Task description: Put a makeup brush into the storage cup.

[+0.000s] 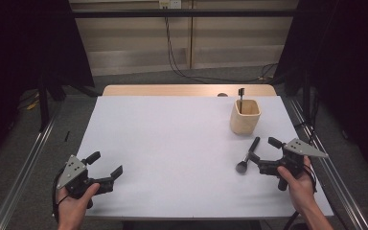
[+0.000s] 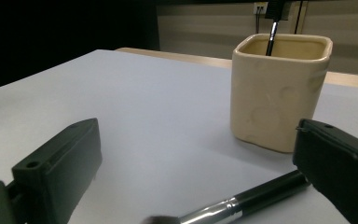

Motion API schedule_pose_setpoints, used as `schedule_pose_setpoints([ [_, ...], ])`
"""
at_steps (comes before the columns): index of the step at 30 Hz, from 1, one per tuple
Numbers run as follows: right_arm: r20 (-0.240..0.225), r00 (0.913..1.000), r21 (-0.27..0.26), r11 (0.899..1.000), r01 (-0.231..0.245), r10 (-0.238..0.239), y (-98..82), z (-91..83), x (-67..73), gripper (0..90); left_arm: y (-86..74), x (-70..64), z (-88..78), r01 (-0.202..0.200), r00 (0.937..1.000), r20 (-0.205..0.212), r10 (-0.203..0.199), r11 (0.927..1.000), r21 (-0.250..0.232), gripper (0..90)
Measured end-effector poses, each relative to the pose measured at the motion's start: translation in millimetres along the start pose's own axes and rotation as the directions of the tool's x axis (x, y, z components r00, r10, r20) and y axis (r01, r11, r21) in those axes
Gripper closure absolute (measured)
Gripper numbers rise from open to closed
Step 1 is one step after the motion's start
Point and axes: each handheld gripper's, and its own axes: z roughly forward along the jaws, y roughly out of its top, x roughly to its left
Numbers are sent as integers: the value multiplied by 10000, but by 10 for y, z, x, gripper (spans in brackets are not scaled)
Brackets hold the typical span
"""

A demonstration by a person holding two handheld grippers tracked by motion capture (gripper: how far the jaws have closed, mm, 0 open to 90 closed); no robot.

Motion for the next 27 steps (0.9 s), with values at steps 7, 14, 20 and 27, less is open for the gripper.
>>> schedule_pose_setpoints([
  [7,69,9999,-1,10000,82,-82,114,127,-29,7,-6,-14,11,-13,10000,60,12,10000,43,40],
  [14,108,9997,64,9997,234,-234,208,264,-64,7,-6,-10,11,-19,10000,66,19,10000,24,40],
  [20,184,9996,301,9993,230,-235,239,378,-112,7,2,-27,9,-166,9997,168,165,9999,18,40],
  [27,195,9991,188,9992,365,-368,415,373,-164,3,-3,-21,4,-151,9998,142,151,9999,19,40],
])
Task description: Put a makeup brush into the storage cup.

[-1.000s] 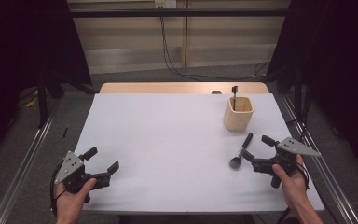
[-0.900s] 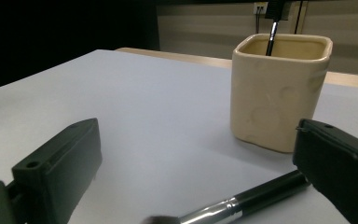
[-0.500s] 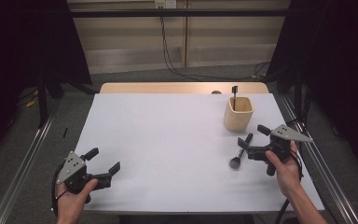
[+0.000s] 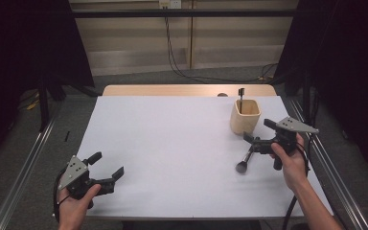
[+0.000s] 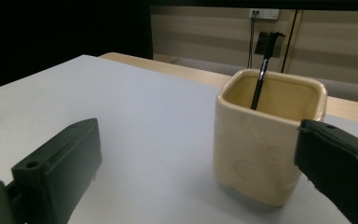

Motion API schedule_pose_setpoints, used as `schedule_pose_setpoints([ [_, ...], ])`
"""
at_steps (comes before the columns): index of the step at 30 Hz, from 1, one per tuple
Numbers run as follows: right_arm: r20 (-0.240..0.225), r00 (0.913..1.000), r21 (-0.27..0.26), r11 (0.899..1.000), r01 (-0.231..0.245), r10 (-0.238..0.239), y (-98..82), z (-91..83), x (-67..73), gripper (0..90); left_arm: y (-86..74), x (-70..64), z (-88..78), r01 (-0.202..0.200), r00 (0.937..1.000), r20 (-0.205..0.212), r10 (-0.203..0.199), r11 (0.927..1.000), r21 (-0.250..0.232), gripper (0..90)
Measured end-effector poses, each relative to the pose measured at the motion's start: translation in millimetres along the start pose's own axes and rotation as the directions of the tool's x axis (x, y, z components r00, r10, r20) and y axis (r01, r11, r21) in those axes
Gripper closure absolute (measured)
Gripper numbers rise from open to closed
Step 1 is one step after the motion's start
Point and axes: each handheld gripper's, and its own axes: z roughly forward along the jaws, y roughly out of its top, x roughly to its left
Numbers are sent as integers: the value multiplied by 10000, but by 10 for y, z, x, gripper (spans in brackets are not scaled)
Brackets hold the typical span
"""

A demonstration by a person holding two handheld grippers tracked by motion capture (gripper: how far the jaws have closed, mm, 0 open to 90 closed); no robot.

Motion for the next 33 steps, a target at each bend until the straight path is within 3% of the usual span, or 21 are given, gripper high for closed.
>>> schedule_pose_setpoints([
  [3,-16,10000,75,10000,10,-9,59,-16,-37,3,0,1,8,24,10000,26,-24,10000,14,40],
  [9,-320,9991,793,9965,-249,275,31,48,-115,3,0,-1,11,-31,10000,7,31,10000,67,40],
  [17,-860,9963,2100,9777,93,90,63,48,-165,6,0,3,9,-27,10000,4,27,10000,45,40],
  [21,-1224,9925,2812,9587,421,-77,80,38,-189,6,-1,1,11,-72,10000,5,72,9999,103,40],
  [26,-1658,9848,3633,9252,1098,-518,89,47,-222,33,-1,0,13,-119,9999,6,119,9999,119,40],
  [28,-1862,9789,4003,9033,1541,-845,85,54,-225,36,-1,-2,13,-124,9999,9,124,9999,120,40],
  [30,-1994,9738,4204,8880,1862,-1098,84,52,-227,36,-1,1,13,-121,9999,-5,121,9998,127,40],
  [33,-2225,9693,4403,8763,1954,-1043,82,44,-238,35,-2,-1,14,-114,9999,-15,114,9998,144,40],
])
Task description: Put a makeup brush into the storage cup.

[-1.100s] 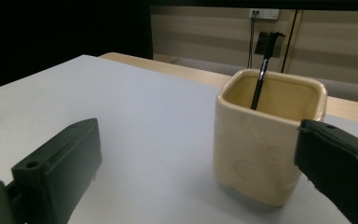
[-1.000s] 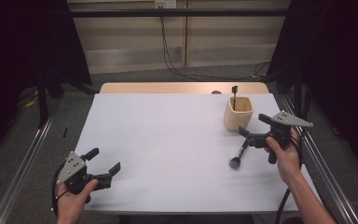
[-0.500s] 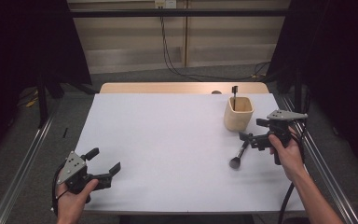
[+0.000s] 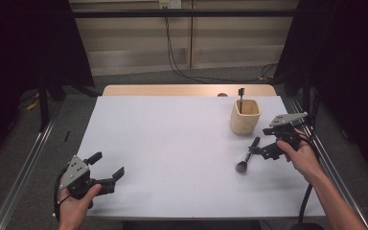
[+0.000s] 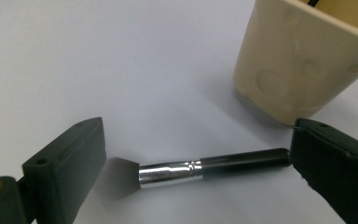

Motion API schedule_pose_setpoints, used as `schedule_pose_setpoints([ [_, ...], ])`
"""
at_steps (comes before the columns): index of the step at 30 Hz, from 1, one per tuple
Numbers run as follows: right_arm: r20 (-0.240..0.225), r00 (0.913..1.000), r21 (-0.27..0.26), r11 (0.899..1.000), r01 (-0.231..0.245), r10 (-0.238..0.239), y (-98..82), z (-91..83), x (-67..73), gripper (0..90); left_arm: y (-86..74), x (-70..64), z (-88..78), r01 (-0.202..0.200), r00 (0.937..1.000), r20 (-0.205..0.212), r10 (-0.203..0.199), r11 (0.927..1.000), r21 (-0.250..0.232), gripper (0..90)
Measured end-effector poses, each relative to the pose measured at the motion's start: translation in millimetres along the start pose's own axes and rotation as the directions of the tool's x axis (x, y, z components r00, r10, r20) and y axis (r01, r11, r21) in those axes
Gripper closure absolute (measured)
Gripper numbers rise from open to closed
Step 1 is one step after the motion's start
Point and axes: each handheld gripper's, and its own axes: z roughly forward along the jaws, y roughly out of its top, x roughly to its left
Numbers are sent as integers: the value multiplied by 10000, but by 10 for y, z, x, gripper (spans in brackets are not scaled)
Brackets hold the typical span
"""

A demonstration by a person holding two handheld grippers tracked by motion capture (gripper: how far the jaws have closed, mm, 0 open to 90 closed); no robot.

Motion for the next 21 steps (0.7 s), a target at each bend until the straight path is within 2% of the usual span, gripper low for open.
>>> schedule_pose_setpoints([
  [5,-304,9994,832,9964,166,-141,-37,31,-9,53,3,-2,2,-44,10000,29,44,10000,-1,40],
  [10,-447,9966,1417,9871,742,-685,-45,57,2,53,2,-4,4,-28,10000,21,28,10000,9,40],
  [14,-871,9899,1747,9765,1260,-1121,-26,59,-2,35,0,-6,8,-21,10000,38,21,10000,16,40],
  [17,-1002,9854,2101,9651,1565,-1380,-11,77,-12,56,0,-6,8,-52,10000,48,52,10000,27,40],
  [21,-1148,9765,2275,9521,2045,-1824,-1,100,-12,93,-1,-4,10,-54,10000,49,53,10000,40,40],
])
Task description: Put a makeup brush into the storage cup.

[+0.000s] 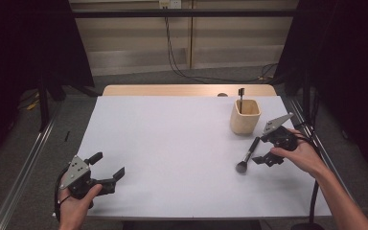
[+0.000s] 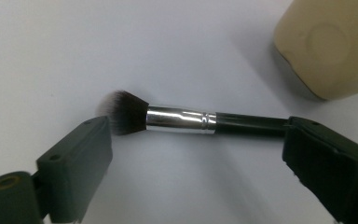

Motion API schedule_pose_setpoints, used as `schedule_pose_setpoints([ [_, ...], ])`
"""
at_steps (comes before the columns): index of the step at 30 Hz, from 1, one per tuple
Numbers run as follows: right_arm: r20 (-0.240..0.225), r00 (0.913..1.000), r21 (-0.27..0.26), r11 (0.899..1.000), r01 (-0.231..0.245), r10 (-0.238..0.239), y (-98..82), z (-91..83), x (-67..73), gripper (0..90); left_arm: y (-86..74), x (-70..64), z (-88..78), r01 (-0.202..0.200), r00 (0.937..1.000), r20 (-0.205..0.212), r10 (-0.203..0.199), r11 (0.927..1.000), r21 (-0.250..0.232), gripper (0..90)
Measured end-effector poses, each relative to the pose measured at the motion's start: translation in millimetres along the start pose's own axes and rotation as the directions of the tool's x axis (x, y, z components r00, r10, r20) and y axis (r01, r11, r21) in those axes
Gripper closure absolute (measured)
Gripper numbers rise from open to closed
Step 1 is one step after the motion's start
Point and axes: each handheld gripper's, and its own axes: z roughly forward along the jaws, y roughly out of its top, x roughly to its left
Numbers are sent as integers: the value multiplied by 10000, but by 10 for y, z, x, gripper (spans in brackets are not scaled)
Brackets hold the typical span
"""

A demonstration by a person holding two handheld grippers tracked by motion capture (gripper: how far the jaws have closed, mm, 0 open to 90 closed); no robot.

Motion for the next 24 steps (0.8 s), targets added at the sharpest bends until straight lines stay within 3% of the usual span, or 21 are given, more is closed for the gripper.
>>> schedule_pose_setpoints([
  [8,-590,9962,790,9945,687,-641,36,81,-22,64,-3,-1,9,-3,10000,38,3,10000,35,40],
  [11,-588,9940,959,9906,974,-921,52,139,-16,67,-4,2,9,-31,10000,31,31,10000,53,40],
  [15,-557,9872,1327,9789,1556,-1494,84,194,0,144,-5,4,12,-23,10000,33,23,10000,59,40],
  [21,-578,9826,1892,9645,1841,-1763,150,289,-14,156,-7,1,12,4,10000,45,-4,10000,61,40],
  [24,-574,9741,2062,9521,2260,-2188,168,329,-18,172,-9,5,12,8,10000,34,-8,10000,86,40],
])
